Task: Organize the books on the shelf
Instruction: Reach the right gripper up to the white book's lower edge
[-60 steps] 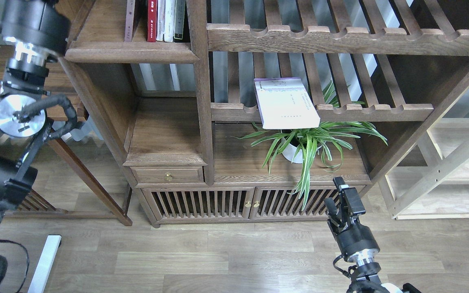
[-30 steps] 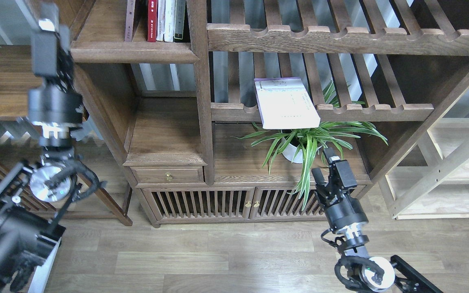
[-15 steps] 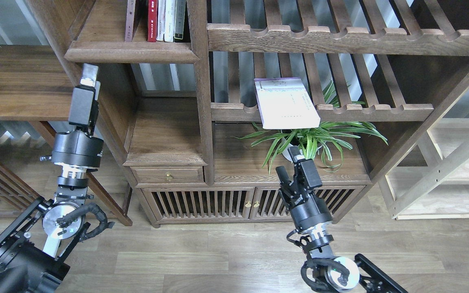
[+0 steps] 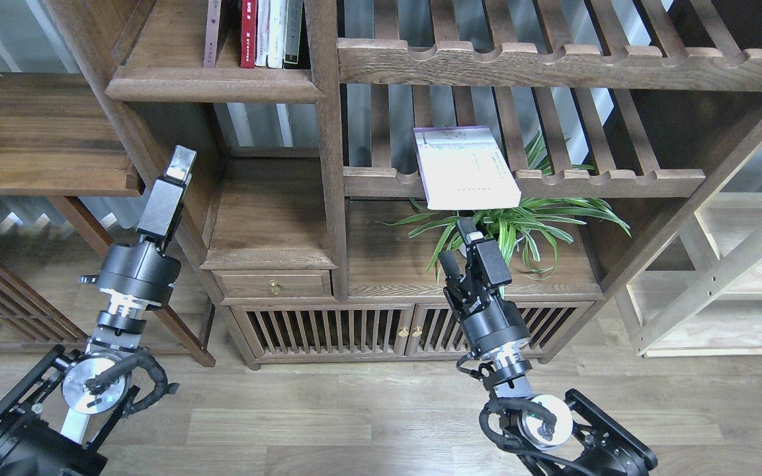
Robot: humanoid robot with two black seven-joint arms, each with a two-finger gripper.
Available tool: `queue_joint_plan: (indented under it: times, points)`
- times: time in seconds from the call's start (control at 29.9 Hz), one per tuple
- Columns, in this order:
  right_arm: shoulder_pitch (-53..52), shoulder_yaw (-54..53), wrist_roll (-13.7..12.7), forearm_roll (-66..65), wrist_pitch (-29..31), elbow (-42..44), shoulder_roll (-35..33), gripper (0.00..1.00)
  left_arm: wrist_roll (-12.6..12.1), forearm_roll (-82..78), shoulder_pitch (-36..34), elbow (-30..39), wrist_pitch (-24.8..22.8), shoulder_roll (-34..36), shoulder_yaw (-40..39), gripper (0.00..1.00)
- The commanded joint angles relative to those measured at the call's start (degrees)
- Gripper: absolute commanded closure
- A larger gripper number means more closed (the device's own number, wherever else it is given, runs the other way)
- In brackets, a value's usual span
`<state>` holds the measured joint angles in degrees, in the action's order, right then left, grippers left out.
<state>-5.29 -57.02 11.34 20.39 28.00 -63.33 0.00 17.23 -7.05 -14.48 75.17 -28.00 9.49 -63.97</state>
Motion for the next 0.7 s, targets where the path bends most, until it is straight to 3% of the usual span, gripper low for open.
queue_joint_plan:
  times: [0.0, 0.43, 0.67]
  points:
    - [-1.1, 0.4, 0.1, 0.2, 0.0, 3.0, 0.0, 0.00, 0.0, 0.0, 1.4, 1.3, 0.0, 0.1, -1.0, 0.01]
    - [-12.8, 0.3, 0.6, 6.2, 0.0, 18.9, 0.0, 0.00, 0.0, 0.0, 13.8, 4.8, 0.0, 0.7, -6.5, 0.01]
    - [-15.8, 0.3, 0.7, 6.9, -0.8, 20.8, 0.0, 0.01, 0.0, -0.1, 17.8, 4.9, 0.0, 0.7, -8.7, 0.01]
